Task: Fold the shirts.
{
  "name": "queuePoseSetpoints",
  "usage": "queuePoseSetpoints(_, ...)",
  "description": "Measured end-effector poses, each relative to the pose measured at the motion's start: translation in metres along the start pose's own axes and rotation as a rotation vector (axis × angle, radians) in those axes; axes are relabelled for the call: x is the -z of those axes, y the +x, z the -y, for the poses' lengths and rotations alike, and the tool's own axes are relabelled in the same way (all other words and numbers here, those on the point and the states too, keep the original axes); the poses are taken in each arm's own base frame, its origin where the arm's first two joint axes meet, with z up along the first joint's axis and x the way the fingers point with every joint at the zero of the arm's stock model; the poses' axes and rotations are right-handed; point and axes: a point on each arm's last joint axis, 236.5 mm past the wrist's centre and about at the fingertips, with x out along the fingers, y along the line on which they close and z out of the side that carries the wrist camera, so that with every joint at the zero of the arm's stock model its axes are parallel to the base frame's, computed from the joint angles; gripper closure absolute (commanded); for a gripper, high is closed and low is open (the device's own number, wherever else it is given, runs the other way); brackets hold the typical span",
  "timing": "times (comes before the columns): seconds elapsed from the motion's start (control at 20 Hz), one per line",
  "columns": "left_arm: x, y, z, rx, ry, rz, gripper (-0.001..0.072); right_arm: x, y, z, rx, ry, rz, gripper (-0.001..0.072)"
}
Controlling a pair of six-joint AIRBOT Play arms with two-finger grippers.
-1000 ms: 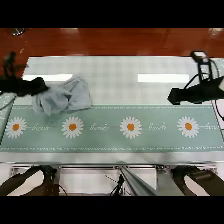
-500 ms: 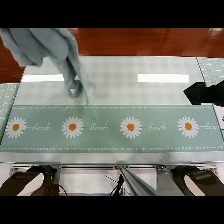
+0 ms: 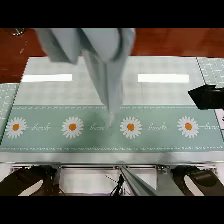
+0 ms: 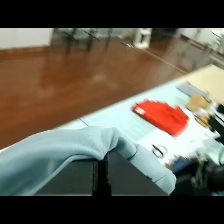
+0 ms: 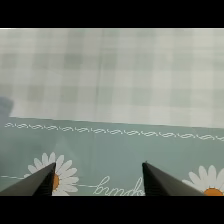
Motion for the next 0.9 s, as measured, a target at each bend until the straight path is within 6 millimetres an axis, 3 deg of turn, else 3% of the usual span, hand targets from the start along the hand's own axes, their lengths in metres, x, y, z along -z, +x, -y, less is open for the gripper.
queuePoseSetpoints(0.2, 0.099, 0.04, 0.017, 0.073, -0.078, -0.186, 0.0687, 0.0, -0.001, -0.001, -0.004, 0.001, 0.001, 0.0089)
queuePoseSetpoints(0.35, 0.2, 0.046, -0.008, 0.02, -0.174, -0.375, 0.0687, 0.002, 0.0, -0.001, -0.004, 0.004, -0.003, 0.0089)
queuePoseSetpoints(0.5, 0.296, 0.027, -0.052, -0.093, -0.279, -0.542, 0.0686, 0.013, 0.009, 0.002, 0.002, 0.008, -0.038, 0.0089)
queuePoseSetpoints(0.7, 0.413, -0.023, -0.109, -0.27, -0.44, -0.751, 0.0678, 0.051, 0.042, 0.012, 0.024, 0.032, -0.154, 0.0089)
queuePoseSetpoints(0.75, 0.433, -0.036, -0.118, -0.304, -0.474, -0.784, 0.0534, 0.065, 0.055, 0.016, 0.033, 0.042, -0.194, 0.0089)
queuePoseSetpoints(0.8, 0.45, -0.047, -0.124, -0.332, -0.504, -0.814, 0.0193, 0.075, 0.067, 0.019, 0.039, 0.049, -0.219, 0.0089)
queuePoseSetpoints(0.85, 0.459, -0.055, -0.13, -0.355, -0.531, -0.829, 0.0021, 0.087, 0.081, 0.023, 0.05, 0.06, -0.25, 0.0088)
queuePoseSetpoints(0.9, 0.461, -0.062, -0.136, -0.376, -0.561, -0.839, 0.0015, 0.093, 0.093, 0.026, 0.059, 0.068, -0.266, 0.0088)
